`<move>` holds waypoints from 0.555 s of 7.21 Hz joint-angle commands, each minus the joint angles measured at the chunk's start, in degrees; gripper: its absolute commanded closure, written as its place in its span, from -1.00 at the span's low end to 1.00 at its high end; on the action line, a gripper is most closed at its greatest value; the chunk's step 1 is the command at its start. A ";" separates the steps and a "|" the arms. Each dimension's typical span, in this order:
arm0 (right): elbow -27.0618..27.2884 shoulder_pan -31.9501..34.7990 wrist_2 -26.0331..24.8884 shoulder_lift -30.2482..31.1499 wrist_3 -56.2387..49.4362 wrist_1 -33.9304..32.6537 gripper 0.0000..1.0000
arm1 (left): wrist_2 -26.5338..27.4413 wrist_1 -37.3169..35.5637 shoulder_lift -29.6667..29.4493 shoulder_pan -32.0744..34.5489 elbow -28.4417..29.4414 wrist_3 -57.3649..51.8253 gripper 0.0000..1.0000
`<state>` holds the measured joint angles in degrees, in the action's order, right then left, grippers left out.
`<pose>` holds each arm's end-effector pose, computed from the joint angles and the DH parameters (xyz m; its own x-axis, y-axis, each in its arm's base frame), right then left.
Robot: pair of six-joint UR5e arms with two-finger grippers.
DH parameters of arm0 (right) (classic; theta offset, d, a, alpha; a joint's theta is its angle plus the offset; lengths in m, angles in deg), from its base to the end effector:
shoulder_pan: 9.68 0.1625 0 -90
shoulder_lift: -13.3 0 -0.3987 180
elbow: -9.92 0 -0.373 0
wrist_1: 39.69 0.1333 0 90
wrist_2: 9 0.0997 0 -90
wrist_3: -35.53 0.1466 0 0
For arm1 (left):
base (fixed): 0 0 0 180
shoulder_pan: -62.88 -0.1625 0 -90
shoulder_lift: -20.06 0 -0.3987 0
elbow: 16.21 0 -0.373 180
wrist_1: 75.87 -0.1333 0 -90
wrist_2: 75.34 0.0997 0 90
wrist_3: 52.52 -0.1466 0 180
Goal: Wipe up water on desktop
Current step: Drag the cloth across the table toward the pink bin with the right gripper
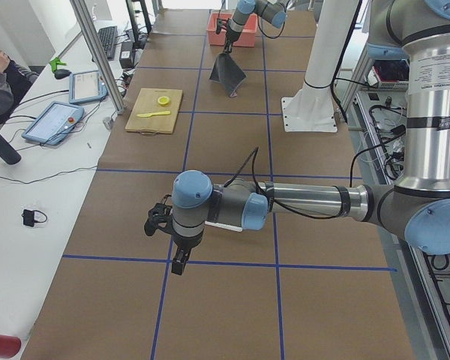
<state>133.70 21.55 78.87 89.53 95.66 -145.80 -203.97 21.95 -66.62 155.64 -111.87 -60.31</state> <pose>-0.3626 -0.3821 0.3475 0.8989 -0.0370 0.4365 -0.1003 0.9526 0.2873 -0.0643 -0.4654 0.6404 0.7848 0.2050 -0.5849 -0.0595 0.9643 0.2581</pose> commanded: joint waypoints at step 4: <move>-14.57 -6.26 -0.68 -17.13 15.95 1.51 1.00 | 0.39 0.00 -0.41 -0.13 0.21 0.24 -0.97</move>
<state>124.88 16.29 78.22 78.58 105.78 -151.38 -203.60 21.95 -66.95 155.53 -111.74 -60.11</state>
